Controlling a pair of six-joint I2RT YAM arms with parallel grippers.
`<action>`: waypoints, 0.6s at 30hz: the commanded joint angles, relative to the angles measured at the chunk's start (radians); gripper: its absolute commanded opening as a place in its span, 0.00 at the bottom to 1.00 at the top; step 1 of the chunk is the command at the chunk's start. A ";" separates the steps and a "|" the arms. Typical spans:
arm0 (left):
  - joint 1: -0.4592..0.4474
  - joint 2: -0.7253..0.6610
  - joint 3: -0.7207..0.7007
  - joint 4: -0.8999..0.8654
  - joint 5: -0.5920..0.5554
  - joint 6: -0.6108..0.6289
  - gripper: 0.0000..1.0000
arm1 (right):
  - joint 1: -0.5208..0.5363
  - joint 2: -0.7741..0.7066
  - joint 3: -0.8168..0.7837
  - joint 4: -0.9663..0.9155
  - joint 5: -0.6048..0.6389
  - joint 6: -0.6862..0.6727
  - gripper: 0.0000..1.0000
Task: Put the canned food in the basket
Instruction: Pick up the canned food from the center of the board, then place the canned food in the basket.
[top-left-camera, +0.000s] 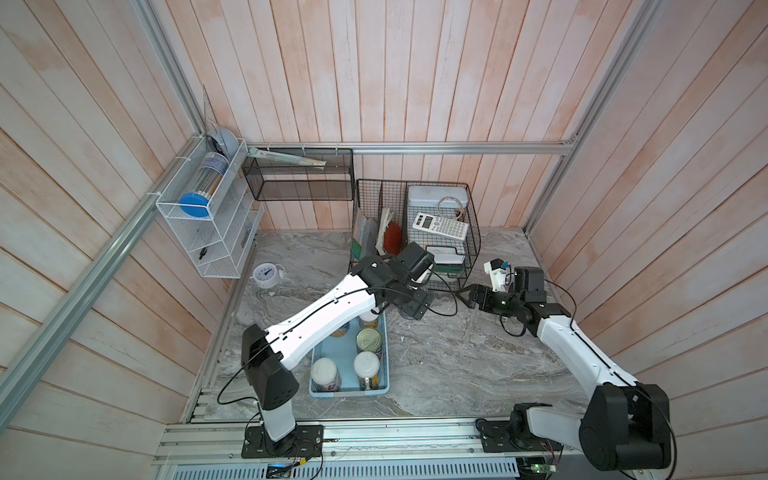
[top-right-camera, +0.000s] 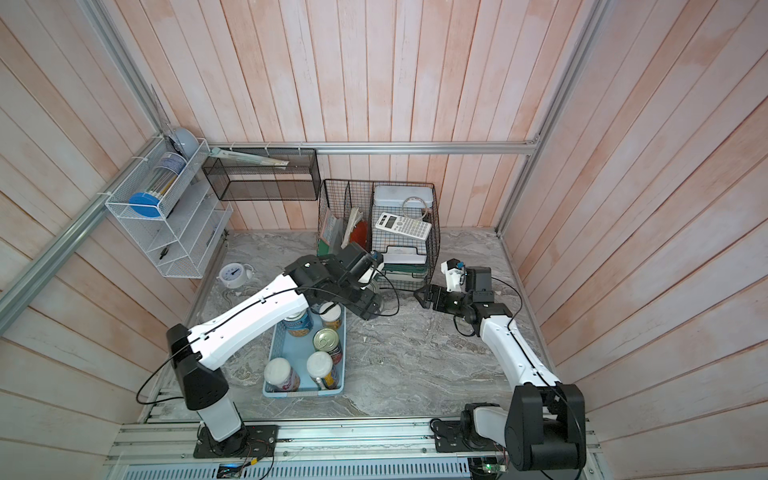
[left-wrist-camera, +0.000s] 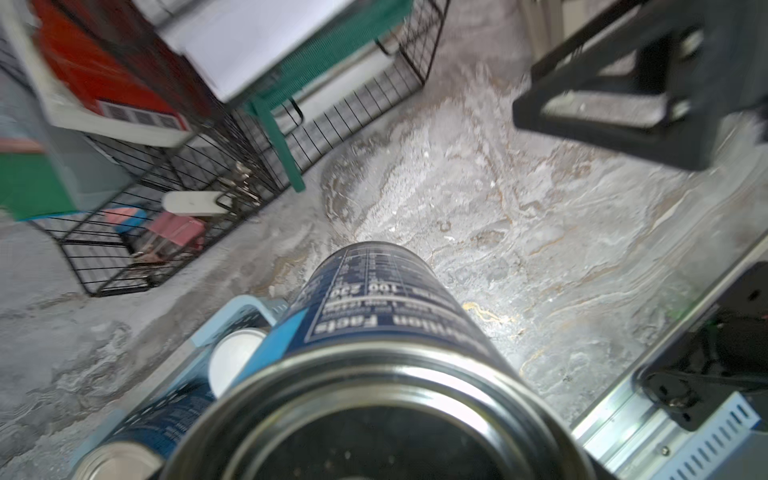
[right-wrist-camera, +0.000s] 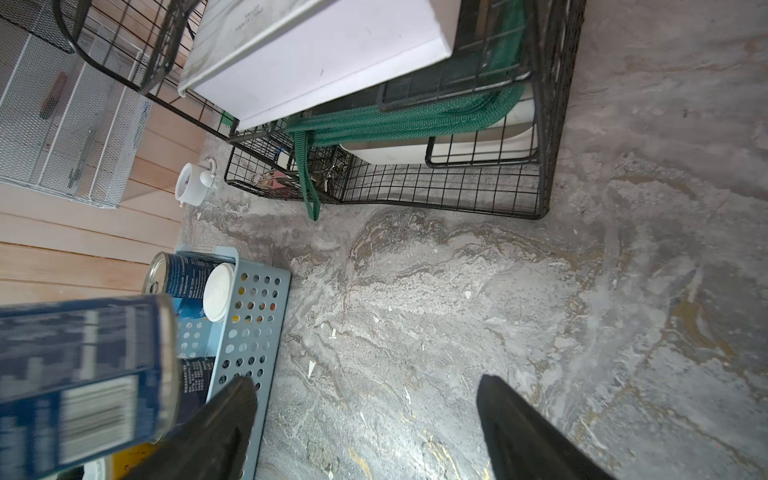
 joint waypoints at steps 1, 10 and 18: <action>0.073 -0.111 -0.018 -0.020 -0.069 -0.035 0.60 | -0.002 -0.007 -0.012 -0.007 -0.001 -0.015 0.90; 0.244 -0.357 -0.328 0.034 -0.028 -0.040 0.60 | 0.000 -0.006 -0.008 -0.015 0.001 -0.024 0.90; 0.325 -0.449 -0.514 0.077 0.017 -0.051 0.60 | 0.001 0.008 -0.008 -0.022 0.009 -0.027 0.90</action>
